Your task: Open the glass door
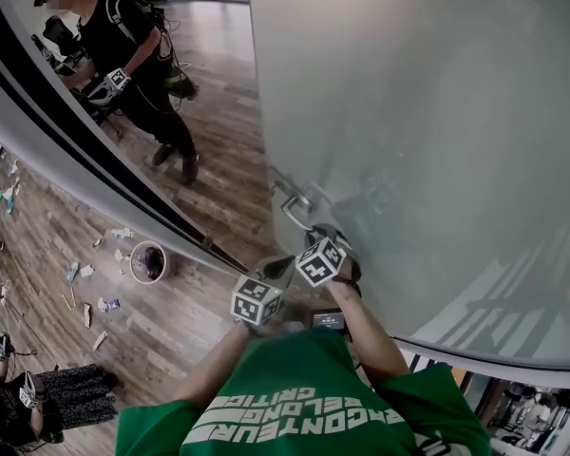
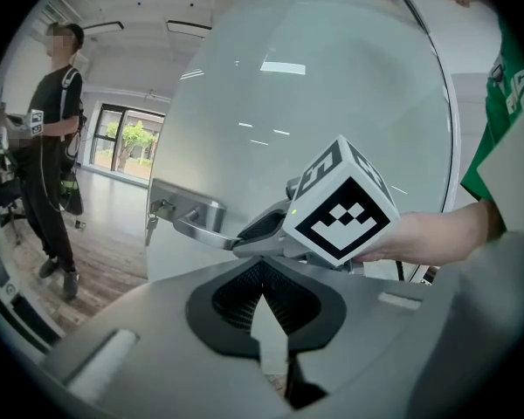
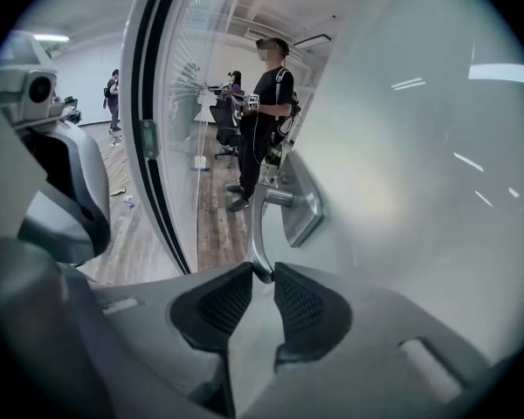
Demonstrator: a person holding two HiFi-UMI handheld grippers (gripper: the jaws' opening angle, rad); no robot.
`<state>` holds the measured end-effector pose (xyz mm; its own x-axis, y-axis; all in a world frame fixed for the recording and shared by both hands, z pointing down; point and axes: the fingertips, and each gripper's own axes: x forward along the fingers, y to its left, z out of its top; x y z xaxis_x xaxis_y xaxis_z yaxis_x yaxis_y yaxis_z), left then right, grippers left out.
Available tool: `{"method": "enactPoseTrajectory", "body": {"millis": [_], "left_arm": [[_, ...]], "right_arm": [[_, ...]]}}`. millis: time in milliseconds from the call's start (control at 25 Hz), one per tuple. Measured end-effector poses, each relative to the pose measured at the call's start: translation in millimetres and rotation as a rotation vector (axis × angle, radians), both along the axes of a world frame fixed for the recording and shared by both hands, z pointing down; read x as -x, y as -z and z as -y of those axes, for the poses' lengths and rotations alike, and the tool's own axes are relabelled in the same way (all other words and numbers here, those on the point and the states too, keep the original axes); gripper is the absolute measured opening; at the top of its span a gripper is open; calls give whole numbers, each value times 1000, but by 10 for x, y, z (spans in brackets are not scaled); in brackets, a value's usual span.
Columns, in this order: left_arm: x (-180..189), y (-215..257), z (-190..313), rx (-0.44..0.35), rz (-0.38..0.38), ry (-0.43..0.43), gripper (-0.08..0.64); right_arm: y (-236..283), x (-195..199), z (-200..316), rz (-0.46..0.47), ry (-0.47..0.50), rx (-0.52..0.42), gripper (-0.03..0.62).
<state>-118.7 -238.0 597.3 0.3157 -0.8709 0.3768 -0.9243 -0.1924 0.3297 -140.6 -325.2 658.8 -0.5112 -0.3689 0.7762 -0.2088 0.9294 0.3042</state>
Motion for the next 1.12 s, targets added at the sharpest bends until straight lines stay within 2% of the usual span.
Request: {"method": "enactPoseTrajectory", "body": {"millis": [240,840,1120], "left_arm": [[-143,85,157,-5,8,-1,17],[-267,21,450,-29,-3,-63,17],[-238,72,879,-22,-25,-103,17]], "right_arm": [[23,-46,350,2,-10,-33,66],[-7,-140,844,53,-77,-34,66],[36,-192,1259,46,-129,-32,66]]}}
